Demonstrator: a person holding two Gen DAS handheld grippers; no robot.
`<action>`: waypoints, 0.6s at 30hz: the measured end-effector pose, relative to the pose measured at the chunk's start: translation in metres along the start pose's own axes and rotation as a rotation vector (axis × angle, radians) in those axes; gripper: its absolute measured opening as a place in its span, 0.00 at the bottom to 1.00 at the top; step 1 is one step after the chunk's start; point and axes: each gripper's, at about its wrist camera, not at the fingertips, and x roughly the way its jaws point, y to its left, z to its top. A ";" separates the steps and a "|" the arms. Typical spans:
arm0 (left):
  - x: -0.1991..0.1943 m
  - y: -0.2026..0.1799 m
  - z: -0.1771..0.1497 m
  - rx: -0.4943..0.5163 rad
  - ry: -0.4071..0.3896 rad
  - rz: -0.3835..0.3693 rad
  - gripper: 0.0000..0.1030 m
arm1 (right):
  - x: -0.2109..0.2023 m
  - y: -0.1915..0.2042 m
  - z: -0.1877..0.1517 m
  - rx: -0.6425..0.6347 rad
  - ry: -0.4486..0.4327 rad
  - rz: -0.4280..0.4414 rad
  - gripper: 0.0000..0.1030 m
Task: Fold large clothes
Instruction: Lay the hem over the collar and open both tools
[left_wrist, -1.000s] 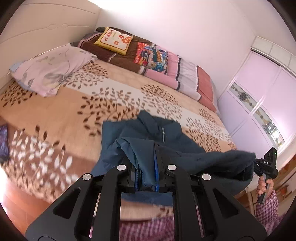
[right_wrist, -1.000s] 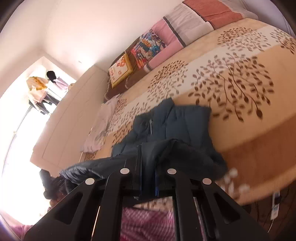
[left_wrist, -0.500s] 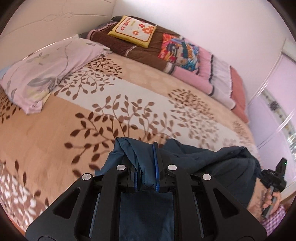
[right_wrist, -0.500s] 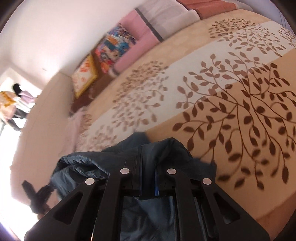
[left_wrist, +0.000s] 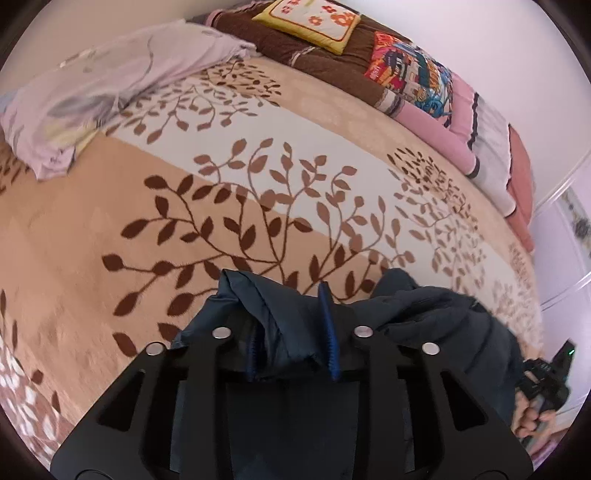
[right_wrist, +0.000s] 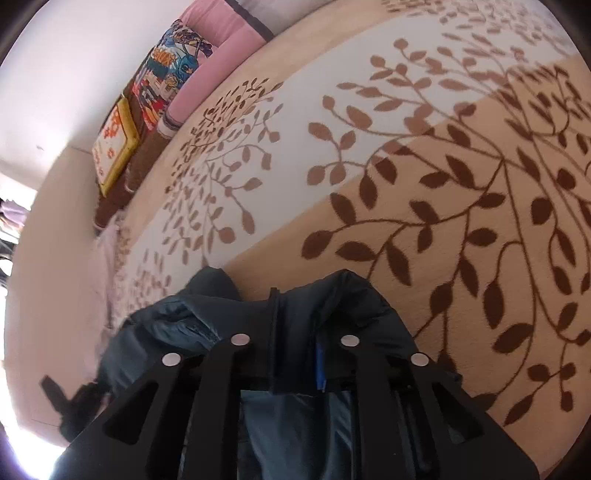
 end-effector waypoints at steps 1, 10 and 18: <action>-0.001 0.001 0.000 -0.015 0.001 -0.017 0.36 | -0.002 0.000 0.001 0.003 0.008 0.024 0.25; -0.051 0.011 0.004 -0.071 -0.149 -0.074 0.85 | -0.040 0.004 0.003 0.043 -0.072 0.132 0.80; -0.098 0.032 -0.048 0.003 -0.107 -0.094 0.85 | -0.094 0.009 -0.035 -0.149 -0.119 0.048 0.80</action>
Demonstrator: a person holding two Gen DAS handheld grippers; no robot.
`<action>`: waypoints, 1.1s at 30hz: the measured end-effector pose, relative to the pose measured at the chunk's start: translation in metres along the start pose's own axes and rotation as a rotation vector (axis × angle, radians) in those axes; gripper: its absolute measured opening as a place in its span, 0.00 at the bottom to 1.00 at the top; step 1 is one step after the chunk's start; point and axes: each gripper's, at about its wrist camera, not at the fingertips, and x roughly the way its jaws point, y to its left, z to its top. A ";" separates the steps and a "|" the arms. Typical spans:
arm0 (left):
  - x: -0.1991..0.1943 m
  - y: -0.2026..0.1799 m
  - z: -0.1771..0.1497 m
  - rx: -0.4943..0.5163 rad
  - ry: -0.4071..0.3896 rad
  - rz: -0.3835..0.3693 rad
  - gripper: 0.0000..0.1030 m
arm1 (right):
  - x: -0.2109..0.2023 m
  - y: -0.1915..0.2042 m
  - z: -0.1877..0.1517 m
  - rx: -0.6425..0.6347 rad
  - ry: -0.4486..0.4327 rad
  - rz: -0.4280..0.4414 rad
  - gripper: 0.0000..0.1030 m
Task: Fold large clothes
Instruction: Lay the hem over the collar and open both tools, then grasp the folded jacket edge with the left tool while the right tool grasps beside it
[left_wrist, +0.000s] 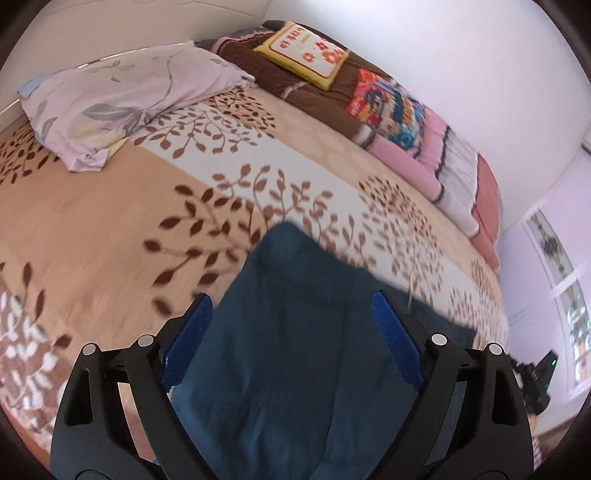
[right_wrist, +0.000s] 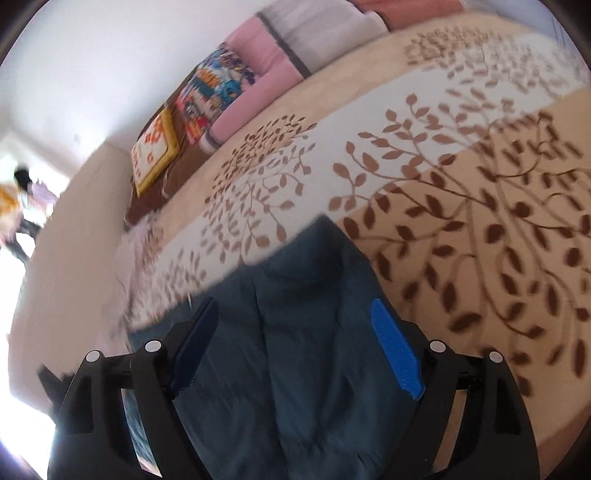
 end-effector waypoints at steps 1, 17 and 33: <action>-0.006 0.003 -0.007 0.009 0.001 0.002 0.85 | -0.010 -0.001 -0.010 -0.018 -0.004 0.000 0.80; -0.028 0.050 -0.152 -0.167 0.160 -0.063 0.87 | -0.093 -0.076 -0.194 0.151 0.065 0.041 0.82; 0.025 0.030 -0.143 -0.205 0.145 -0.084 0.59 | -0.022 -0.064 -0.189 0.283 0.059 0.062 0.60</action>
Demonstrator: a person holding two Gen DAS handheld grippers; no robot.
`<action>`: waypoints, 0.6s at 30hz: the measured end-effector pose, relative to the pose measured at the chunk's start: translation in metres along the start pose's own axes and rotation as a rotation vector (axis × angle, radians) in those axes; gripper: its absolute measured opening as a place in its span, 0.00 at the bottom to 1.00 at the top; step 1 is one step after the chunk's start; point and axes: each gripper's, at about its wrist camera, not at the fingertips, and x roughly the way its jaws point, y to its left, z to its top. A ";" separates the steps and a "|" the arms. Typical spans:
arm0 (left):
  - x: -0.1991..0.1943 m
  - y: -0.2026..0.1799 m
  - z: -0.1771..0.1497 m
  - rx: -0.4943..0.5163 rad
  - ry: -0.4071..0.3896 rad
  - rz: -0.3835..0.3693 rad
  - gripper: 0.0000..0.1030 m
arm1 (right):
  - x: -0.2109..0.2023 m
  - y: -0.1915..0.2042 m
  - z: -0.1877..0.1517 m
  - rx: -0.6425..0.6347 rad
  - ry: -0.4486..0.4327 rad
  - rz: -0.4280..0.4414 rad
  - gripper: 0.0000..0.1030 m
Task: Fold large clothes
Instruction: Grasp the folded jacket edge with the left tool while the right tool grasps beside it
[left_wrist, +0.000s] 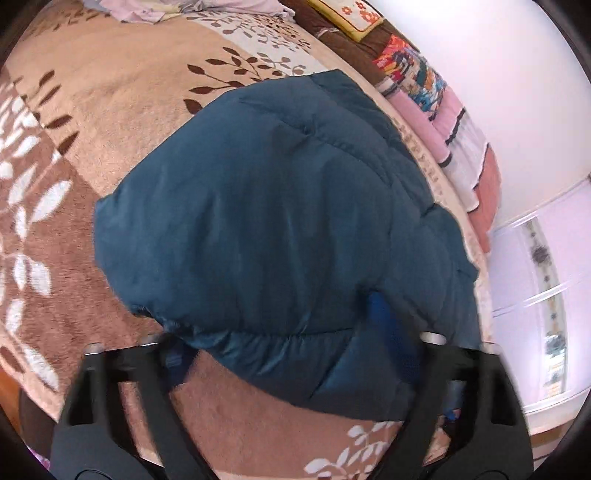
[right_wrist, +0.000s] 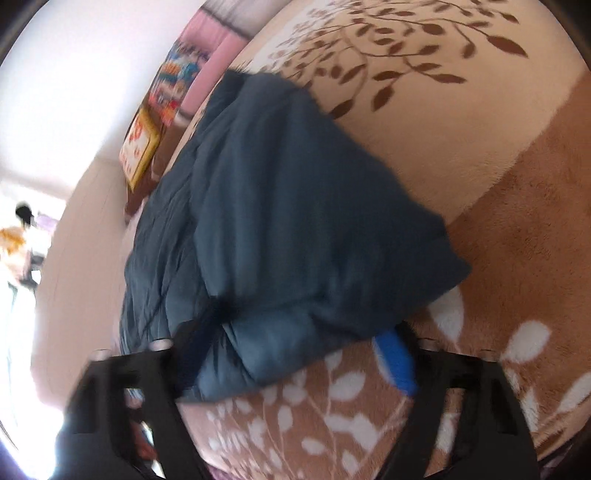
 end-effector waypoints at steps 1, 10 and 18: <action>-0.001 0.000 0.002 -0.002 -0.001 -0.016 0.52 | 0.002 -0.002 0.003 0.021 0.009 0.015 0.46; -0.048 -0.012 -0.001 0.094 -0.074 -0.043 0.14 | -0.026 0.026 -0.001 -0.048 0.022 0.031 0.20; -0.088 0.020 -0.037 0.153 -0.022 0.029 0.15 | -0.056 0.028 -0.056 -0.145 0.104 -0.023 0.20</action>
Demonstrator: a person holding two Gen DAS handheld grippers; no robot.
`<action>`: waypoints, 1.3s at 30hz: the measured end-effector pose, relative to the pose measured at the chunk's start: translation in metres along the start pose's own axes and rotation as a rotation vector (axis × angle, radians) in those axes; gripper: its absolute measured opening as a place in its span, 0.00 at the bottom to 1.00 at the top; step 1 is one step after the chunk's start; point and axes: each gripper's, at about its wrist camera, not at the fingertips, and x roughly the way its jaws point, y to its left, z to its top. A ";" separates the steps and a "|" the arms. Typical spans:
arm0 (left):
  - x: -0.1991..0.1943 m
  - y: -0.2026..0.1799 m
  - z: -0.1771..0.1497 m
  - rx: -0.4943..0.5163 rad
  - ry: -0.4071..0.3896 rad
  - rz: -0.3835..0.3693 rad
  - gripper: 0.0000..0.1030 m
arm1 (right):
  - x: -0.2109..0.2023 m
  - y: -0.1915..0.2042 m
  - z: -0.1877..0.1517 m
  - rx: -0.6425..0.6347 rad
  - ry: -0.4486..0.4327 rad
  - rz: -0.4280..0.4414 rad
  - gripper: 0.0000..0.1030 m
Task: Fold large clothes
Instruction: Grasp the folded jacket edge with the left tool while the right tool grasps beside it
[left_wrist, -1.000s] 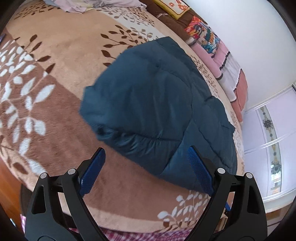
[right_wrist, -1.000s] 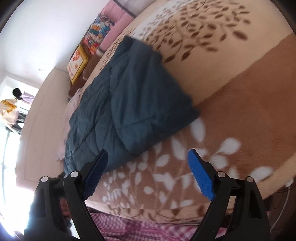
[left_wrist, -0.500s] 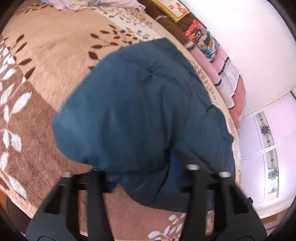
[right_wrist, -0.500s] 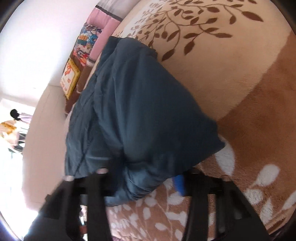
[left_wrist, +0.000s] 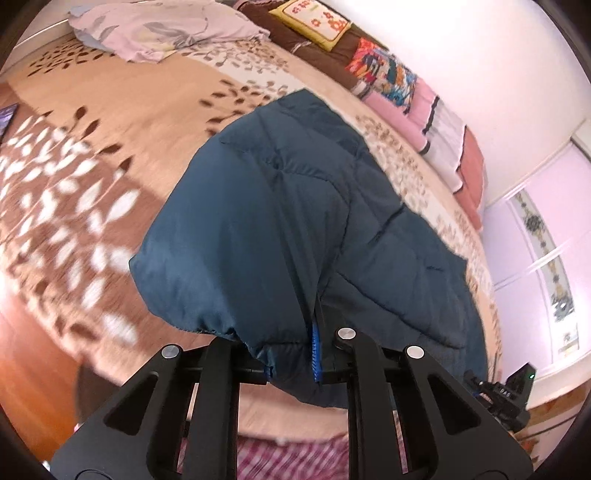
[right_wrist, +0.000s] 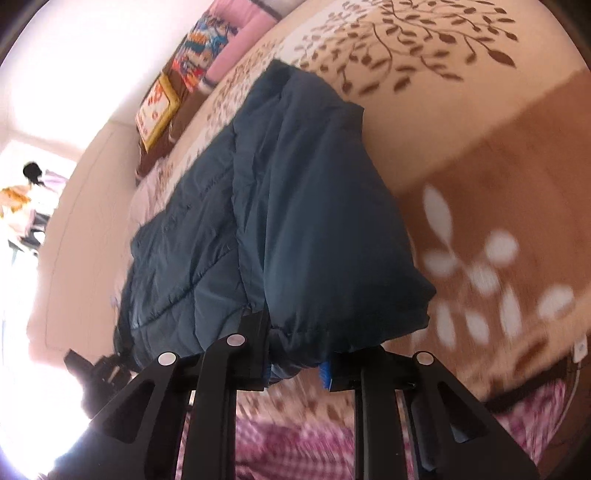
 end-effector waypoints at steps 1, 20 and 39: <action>-0.001 0.004 -0.006 0.001 0.006 0.008 0.15 | -0.002 0.000 -0.008 -0.019 0.010 -0.020 0.20; 0.010 0.014 -0.035 0.038 -0.040 0.150 0.54 | -0.027 0.020 -0.051 -0.357 0.172 -0.328 0.18; -0.003 0.009 -0.043 0.096 -0.080 0.144 0.54 | 0.111 0.191 -0.056 -0.745 0.173 -0.186 0.01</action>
